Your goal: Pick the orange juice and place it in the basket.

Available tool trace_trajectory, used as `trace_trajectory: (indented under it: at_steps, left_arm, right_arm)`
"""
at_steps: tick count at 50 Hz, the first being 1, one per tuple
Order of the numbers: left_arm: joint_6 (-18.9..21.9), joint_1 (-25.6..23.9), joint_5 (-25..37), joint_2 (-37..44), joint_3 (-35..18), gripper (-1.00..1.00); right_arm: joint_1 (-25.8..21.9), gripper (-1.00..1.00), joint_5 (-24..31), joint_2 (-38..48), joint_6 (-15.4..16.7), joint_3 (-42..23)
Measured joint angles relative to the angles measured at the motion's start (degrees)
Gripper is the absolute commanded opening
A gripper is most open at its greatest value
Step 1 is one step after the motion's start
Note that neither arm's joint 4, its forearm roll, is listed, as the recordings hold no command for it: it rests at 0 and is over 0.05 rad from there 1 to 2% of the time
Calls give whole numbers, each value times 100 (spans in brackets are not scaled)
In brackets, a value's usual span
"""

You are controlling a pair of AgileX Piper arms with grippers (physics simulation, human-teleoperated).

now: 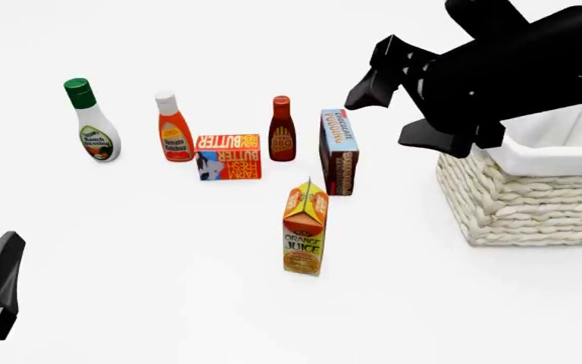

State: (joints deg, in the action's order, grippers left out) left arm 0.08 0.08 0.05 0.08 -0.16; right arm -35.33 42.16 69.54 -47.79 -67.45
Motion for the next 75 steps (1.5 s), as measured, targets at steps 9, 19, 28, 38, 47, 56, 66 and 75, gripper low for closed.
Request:
trace_trajectory:
  at_steps: [9,19,28,38,47,56,66,75]
  left_arm:
    - [0,0,0,0,0,100]
    - [0,0,0,0,0,100]
    - [0,0,0,0,0,100]
    - [1,0,0,0,0,100]
    - [0,0,0,0,0,100]
    - [0,0,0,0,0,100]
    - [0,0,0,0,0,100]
    - [0,0,0,0,0,100]
  right_arm:
    - [-218,100,248,161,-287,-184]
    - [-393,100,592,443,-461,-529]
    - [-585,100,913,700,-622,-817]
    - [-770,100,1225,999,-745,-1125]
    - [-856,100,1645,1378,-726,-1614]
    - [-898,100,1962,1761,-692,-2023]
    - [-897,100,2278,2111,-641,-2372]
    - [-901,100,2532,2337,-609,-2603]
